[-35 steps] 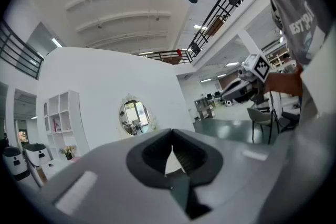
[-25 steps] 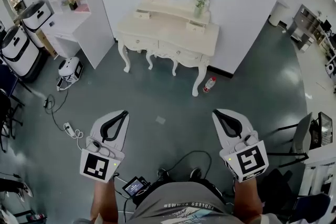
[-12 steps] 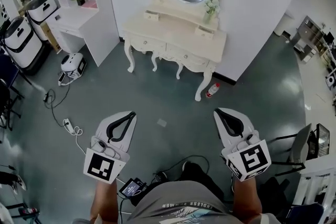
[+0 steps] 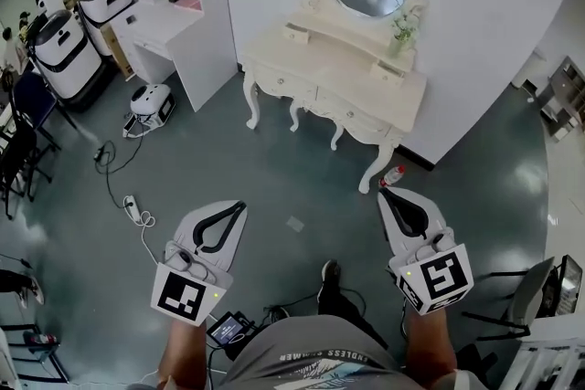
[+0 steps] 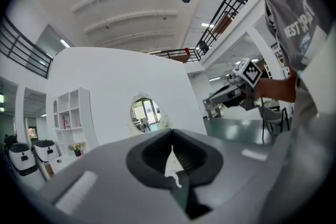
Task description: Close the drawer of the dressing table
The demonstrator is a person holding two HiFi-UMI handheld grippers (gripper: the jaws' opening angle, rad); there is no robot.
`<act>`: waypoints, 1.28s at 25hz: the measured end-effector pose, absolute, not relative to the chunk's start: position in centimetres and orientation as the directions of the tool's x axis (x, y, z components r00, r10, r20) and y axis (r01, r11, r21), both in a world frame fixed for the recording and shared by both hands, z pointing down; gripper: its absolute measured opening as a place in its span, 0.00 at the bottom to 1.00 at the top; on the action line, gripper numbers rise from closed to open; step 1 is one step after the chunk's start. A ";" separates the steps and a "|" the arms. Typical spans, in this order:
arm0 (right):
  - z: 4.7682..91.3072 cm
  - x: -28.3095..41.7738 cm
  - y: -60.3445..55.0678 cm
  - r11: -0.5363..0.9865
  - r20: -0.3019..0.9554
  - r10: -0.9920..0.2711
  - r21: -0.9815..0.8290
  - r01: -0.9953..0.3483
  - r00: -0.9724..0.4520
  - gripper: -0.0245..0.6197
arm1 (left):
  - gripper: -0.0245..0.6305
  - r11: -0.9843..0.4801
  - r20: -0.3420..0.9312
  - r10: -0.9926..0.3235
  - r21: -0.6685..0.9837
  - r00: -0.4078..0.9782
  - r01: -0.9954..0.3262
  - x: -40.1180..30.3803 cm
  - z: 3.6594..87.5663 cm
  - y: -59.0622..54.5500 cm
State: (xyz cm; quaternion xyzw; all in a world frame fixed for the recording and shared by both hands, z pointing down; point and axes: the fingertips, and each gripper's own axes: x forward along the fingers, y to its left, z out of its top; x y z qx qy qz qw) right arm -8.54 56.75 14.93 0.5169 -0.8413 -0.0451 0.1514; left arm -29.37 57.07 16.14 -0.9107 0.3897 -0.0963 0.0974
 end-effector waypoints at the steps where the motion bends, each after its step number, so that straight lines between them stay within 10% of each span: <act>1: 15.1 -7.8 55.7 0.472 0.208 -0.878 0.230 -0.851 -0.430 0.04 | 0.04 -0.669 0.106 -0.737 -0.253 0.668 -0.699 -28.8 16.3 56.4; 32: 18.0 12.3 35.5 0.602 0.160 -0.797 0.119 -0.790 -0.583 0.04 | 0.04 -0.584 0.209 -0.811 -0.333 0.547 -0.740 -7.7 15.9 39.5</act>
